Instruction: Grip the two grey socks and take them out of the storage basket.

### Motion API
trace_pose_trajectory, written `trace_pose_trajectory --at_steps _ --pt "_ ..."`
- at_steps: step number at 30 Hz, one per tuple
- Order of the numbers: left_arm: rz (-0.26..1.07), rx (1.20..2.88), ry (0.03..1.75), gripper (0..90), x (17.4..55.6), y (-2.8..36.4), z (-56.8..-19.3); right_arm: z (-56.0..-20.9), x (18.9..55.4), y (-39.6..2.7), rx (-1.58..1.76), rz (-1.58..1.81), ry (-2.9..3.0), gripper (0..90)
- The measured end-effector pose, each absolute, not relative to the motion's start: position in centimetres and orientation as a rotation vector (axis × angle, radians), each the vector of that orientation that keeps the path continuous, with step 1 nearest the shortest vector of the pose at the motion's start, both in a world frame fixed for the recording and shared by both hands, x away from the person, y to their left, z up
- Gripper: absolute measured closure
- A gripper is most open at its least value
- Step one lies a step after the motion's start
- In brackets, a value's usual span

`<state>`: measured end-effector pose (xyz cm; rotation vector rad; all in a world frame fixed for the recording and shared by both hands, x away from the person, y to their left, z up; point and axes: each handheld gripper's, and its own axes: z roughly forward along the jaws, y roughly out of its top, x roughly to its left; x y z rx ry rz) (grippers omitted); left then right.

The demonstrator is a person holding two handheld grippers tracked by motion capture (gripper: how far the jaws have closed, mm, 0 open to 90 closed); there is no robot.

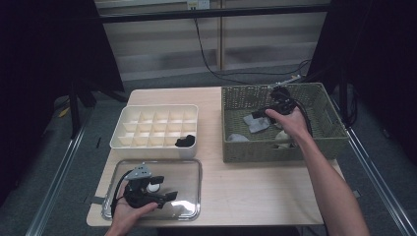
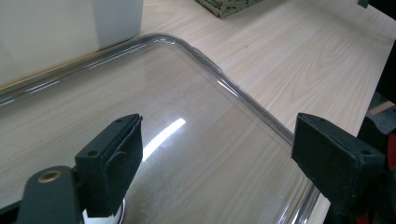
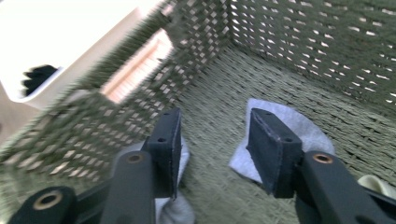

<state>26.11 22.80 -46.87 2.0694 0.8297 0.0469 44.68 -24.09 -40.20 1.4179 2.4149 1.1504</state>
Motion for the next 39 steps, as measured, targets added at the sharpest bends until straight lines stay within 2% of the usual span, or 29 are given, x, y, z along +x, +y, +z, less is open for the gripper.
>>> trace_pose_trajectory --at_steps 7,17,22,33,39 --pt "0.043 2.067 0.829 16.4 26.2 22.8 -46.9 -42.1 47.2 -24.3 1.493 1.030 2.461 58.6" --pt "0.034 2.073 0.827 16.4 26.4 22.6 -47.0 -44.5 49.3 -24.1 1.586 0.892 2.515 53.4" --pt "0.029 2.077 0.825 16.3 26.5 22.5 -47.1 -45.0 49.9 -24.1 1.627 0.826 2.510 48.4" --pt "0.006 2.085 0.815 15.6 26.7 22.3 -47.2 -46.8 50.6 -23.7 1.675 0.683 2.556 53.2" --pt "0.005 2.093 0.811 15.5 26.6 22.2 -47.2 -47.3 50.4 -23.2 1.659 0.645 2.583 51.7"
